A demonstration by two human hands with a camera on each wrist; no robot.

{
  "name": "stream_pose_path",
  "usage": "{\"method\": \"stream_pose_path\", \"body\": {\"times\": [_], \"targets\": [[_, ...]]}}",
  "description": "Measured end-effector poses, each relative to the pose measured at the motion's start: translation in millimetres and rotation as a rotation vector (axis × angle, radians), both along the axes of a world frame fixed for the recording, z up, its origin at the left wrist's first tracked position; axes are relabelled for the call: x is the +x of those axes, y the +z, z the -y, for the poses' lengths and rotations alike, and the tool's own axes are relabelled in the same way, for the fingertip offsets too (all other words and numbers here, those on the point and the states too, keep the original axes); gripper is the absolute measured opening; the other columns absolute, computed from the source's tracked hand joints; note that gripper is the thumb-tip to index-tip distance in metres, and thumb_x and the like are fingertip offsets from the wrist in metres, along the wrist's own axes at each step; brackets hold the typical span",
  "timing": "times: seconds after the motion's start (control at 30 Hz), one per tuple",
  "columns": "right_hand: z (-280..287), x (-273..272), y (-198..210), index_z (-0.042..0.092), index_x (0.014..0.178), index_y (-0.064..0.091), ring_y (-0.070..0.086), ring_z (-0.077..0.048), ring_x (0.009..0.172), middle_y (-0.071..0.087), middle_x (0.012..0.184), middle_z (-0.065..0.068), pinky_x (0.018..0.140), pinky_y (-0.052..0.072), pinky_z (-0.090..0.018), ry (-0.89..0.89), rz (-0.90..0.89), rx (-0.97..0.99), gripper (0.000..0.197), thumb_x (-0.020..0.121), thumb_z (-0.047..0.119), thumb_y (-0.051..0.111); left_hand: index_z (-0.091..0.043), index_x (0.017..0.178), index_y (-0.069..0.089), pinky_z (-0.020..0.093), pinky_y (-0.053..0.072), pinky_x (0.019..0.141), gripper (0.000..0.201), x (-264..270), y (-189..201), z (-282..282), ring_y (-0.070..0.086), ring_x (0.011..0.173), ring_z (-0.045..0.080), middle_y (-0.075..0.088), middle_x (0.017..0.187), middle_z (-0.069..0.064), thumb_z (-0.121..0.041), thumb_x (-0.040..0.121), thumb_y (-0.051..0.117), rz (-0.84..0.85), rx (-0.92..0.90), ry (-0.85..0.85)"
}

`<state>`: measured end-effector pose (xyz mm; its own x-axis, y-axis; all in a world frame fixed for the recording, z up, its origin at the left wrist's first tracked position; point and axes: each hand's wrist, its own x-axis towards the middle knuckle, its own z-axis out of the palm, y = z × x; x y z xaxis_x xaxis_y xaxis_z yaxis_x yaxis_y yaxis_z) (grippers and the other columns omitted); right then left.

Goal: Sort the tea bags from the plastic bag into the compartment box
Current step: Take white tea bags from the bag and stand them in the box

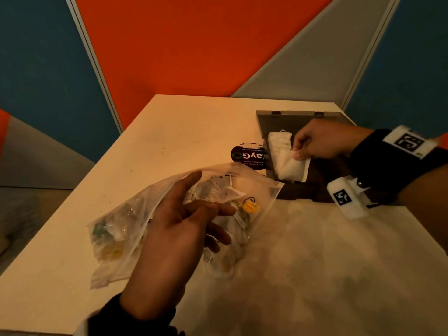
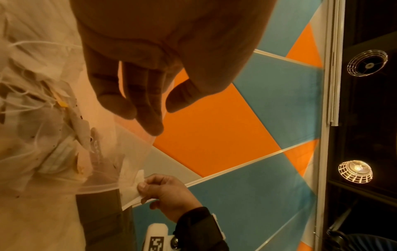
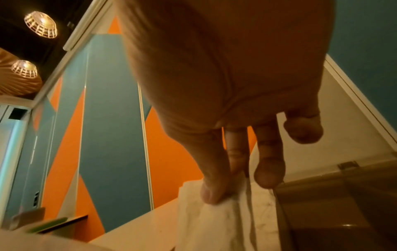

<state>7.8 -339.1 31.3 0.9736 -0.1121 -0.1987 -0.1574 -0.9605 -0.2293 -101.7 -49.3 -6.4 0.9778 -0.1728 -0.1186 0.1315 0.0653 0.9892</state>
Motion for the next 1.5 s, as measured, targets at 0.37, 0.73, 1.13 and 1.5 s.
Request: {"method": "stream_pose_path", "body": {"times": [0.37,0.73,1.13,1.5], "targets": [[-15.5,29.5,-17.8,0.016,0.084,0.073,0.058,-0.015,0.085,0.067,0.087,0.0,0.073,0.044,-0.025,0.051,-0.186,-0.18,0.002,0.083,0.018,0.074,-0.034,0.137,0.046,0.039,0.048,0.057,0.052,3.1,5.1,-1.5,0.061,0.054,0.029,0.076,0.077,0.01,-0.003,0.095,0.049,-0.012,0.003,0.031],[-17.6,47.2,-20.8,0.012,0.098,0.071,0.063,-0.021,0.087,0.069,0.096,-0.006,0.078,0.053,-0.032,0.046,-0.085,-0.375,0.023,0.081,0.026,0.076,-0.034,0.143,0.04,0.04,0.049,0.056,0.054,5.8,6.3,-6.3,0.063,0.054,0.028,0.076,0.079,0.006,-0.006,0.097,0.048,-0.005,0.036,0.048],[-137.3,-79.5,28.6,0.036,0.105,0.064,0.059,-0.001,0.085,0.06,0.093,0.018,0.069,0.05,-0.021,0.441,-0.039,0.043,0.018,0.087,0.039,0.067,-0.036,0.144,0.039,0.032,0.047,0.05,0.057,7.7,8.3,-11.9,0.058,0.048,0.015,0.075,0.075,-0.002,-0.007,0.096,0.05,0.023,0.128,0.105],[-139.5,-26.0,-44.1,0.012,0.127,0.05,0.057,-0.027,0.107,0.059,0.121,-0.01,0.084,0.044,-0.03,0.551,-0.042,-0.262,0.037,0.09,0.016,0.054,-0.045,0.123,0.058,0.027,0.05,0.081,0.04,2.6,-5.4,-24.8,0.056,0.1,-0.001,0.058,0.114,-0.023,-0.02,0.092,0.057,0.075,0.277,0.141]]}}
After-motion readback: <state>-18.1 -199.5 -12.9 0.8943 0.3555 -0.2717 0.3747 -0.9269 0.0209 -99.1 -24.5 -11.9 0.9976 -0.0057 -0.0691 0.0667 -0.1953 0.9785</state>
